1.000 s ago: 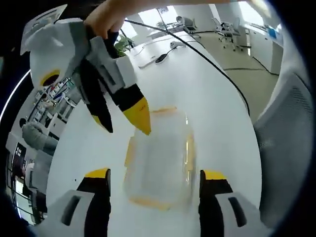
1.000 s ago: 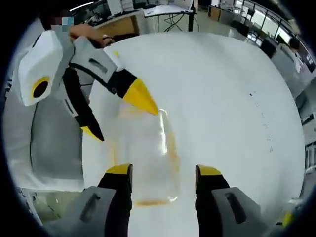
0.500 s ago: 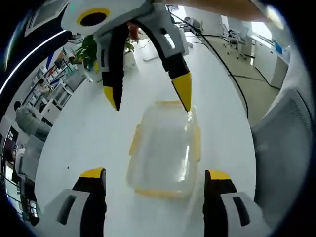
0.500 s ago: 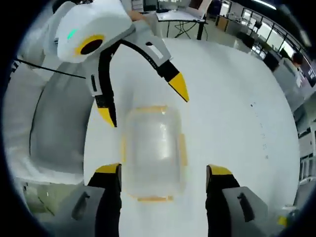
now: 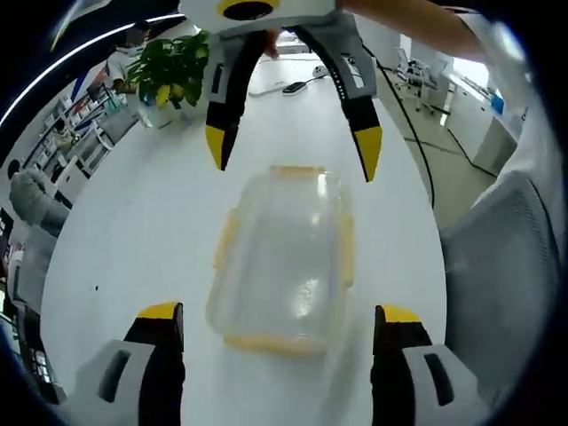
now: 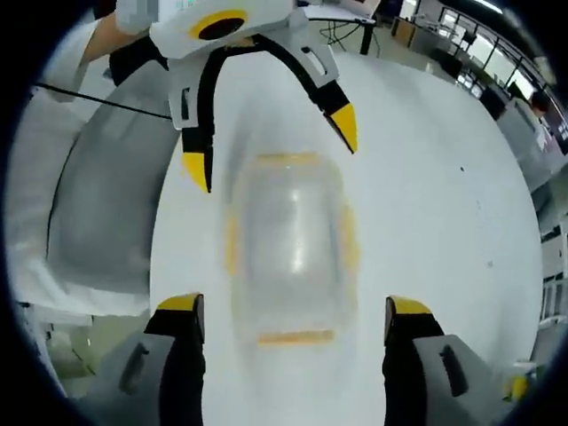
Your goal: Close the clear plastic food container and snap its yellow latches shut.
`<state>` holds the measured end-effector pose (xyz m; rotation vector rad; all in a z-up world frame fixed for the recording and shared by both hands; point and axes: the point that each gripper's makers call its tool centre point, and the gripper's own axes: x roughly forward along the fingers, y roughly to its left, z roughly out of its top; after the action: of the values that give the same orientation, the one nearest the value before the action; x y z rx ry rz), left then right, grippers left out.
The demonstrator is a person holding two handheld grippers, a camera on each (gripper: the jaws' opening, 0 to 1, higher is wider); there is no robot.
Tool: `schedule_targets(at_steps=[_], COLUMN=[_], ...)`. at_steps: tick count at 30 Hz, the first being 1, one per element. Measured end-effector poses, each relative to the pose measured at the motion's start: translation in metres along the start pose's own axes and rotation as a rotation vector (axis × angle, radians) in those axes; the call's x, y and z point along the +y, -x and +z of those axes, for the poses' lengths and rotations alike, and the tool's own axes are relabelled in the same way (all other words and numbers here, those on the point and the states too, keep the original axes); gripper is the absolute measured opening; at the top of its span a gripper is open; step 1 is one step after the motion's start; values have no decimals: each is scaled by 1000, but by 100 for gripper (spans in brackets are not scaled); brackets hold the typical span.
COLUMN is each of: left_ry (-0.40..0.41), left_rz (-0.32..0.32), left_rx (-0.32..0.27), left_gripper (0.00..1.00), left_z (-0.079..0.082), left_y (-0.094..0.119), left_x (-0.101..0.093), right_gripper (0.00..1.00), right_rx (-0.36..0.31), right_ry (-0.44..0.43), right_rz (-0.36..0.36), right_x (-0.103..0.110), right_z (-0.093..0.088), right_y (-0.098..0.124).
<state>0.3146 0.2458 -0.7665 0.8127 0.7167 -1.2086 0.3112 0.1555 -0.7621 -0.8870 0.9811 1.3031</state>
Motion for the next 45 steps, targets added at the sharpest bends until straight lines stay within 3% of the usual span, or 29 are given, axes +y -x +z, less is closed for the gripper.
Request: schedule_targets(at_steps=[4,10,18,20,22,45], left_ry=[10,-68,-91,-119,-169,-156], left_rz=[-23,-59,-68,-85,-51,-71], left_rx=[-8,102,108,114,127,116], left_gripper=[85,85,84,79,73,74], left_z=[9,-6,-6,-6,-8,-13], left_y=[-3,-20,-29,-31,-32,-31], left_x=[-1,-5,-5,-9,-6,-9], right_gripper=[81,82,81,79,70,70], right_rx=[25,35,56,54,47,25], right_ry=[-4,-1,-1,7,9,-21], right_rz=[5,12,17,4,-28,-22], right_x=[4,8,9,7,2,8], right_z=[-9,-15,-23,-23,-22,-15], right_y=[-6,-17,-26,-27,-28,-31])
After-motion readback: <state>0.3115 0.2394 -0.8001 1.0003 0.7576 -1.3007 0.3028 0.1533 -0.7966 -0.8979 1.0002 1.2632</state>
